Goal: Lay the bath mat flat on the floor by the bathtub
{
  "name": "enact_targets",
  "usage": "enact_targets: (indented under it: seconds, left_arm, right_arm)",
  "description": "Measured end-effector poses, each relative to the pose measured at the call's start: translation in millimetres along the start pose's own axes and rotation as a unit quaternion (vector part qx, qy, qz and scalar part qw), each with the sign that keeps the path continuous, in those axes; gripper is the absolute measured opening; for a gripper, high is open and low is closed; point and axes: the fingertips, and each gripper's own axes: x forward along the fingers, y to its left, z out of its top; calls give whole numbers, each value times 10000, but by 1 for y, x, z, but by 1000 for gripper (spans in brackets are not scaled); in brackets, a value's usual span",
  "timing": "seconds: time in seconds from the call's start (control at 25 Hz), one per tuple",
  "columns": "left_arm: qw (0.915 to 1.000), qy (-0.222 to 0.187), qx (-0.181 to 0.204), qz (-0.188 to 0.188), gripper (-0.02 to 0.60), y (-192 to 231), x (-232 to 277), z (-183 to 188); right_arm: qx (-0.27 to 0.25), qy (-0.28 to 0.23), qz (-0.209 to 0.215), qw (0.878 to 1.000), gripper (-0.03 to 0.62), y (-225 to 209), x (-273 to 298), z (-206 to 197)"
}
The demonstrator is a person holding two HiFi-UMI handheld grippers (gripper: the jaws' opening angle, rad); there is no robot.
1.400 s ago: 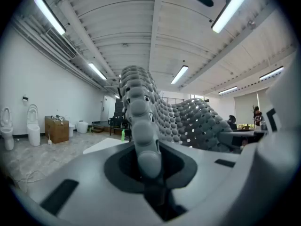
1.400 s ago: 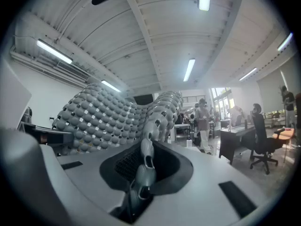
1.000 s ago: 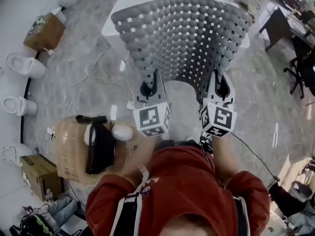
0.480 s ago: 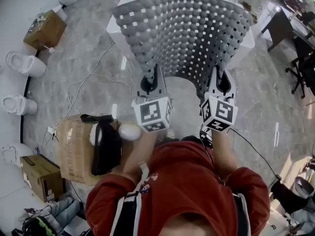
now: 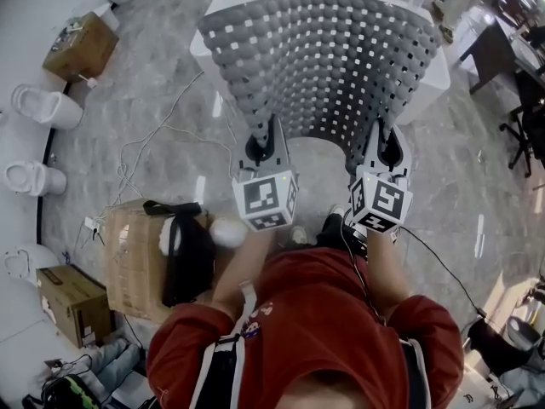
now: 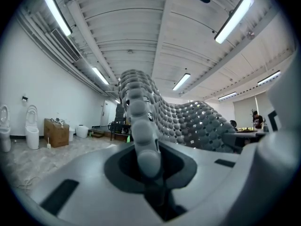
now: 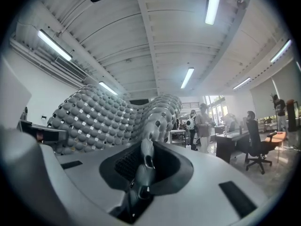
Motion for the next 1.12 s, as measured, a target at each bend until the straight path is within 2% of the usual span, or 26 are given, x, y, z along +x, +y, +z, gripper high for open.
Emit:
enact_targets:
  seconds: [0.8, 0.96, 1.12]
  left_arm:
    - [9990, 127, 53, 420, 55, -35, 100, -26]
    - [9982, 196, 14, 564, 55, -28, 108, -37]
    - [9964, 318, 41, 779, 55, -50, 137, -42]
  right_arm:
    - [106, 112, 530, 9985, 66, -57, 105, -29]
    - [119, 165, 626, 9978, 66, -55, 115, -41]
    - [200, 309, 826, 9959, 66, -82, 146, -51]
